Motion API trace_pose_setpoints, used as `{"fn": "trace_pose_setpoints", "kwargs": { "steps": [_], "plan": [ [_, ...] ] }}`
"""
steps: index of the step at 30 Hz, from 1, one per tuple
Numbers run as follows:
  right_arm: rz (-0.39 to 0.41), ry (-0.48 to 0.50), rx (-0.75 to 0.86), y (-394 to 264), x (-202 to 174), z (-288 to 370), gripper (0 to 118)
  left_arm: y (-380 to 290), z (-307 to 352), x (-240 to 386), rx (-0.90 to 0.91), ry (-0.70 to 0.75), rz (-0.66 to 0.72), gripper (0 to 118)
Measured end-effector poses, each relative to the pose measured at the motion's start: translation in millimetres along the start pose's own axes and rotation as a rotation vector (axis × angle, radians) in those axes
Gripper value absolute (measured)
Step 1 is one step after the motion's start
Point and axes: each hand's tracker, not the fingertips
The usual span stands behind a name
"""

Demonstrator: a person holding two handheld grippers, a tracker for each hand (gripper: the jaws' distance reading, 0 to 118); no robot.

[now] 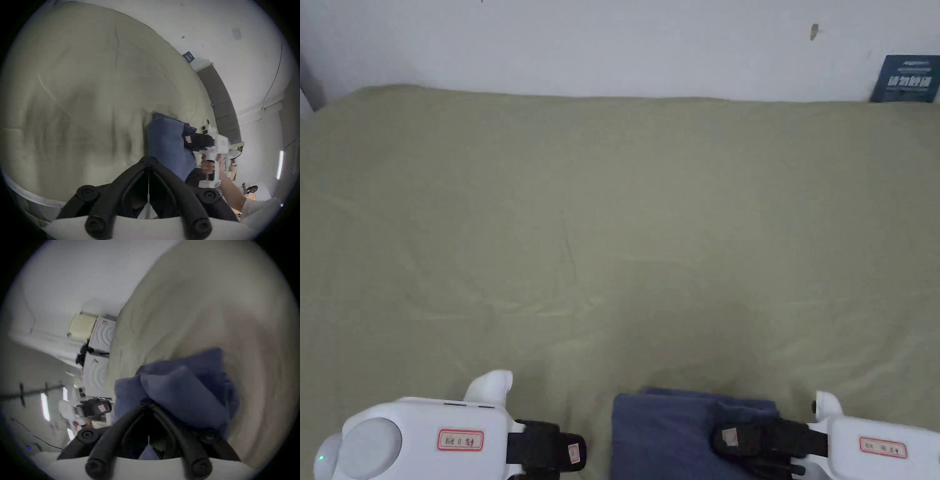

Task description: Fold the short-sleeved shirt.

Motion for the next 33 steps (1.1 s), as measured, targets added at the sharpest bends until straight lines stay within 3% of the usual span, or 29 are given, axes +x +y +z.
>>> {"fn": "trace_pose_setpoints", "kwargs": {
  "steps": [1, 3, 4, 9, 12, 13, 14, 15, 16, 18, 20, 26, 33],
  "plan": [
    [-0.011, 0.017, 0.011, 1, 7, 2, 0, 2, -3, -3, -0.002, -0.037, 0.018, 24],
    [0.040, -0.011, 0.011, -2, 0, 2, 0, 6, -13, -8, -0.025, -0.143, 0.048, 89],
    [0.081, -0.036, 0.008, -2, -3, 2, 0, 5, -20, -8, -0.026, -0.161, 0.065, 106],
    [0.064, -0.020, 0.003, 3, -1, 5, 0, 7, -68, -6, -0.095, -0.294, 0.123, 104],
    [0.059, -0.014, 0.005, 5, 0, 7, 0, 5, -98, 0, -0.130, -0.373, 0.116, 95],
    [0.060, -0.013, 0.005, 5, 0, 7, 0, 7, -100, 2, -0.133, -0.361, 0.110, 76],
    [0.055, -0.010, 0.004, 6, 0, 7, 0, 8, -100, 3, -0.103, -0.337, 0.103, 46],
    [0.050, -0.008, 0.004, 6, 0, 8, 0, 8, -98, -1, -0.083, -0.291, 0.097, 33],
    [0.049, -0.014, 0.004, 7, -2, 9, 0, 9, -97, -2, -0.075, -0.206, 0.085, 33],
    [0.084, -0.059, -0.004, 4, -9, 8, 0, 11, -93, -5, -0.116, -0.276, 0.111, 33],
    [0.169, -0.123, -0.007, -3, -28, 8, 0, 15, -82, 1, -0.117, -0.251, 0.068, 33],
    [0.334, -0.160, 0.053, -24, -82, 12, 0, 40, -4, -24, -0.088, -0.240, 0.068, 33],
    [0.483, -0.254, 0.136, -44, -114, 13, 0, 93, 149, -120, 0.030, 0.041, 0.058, 33]
  ]
}}
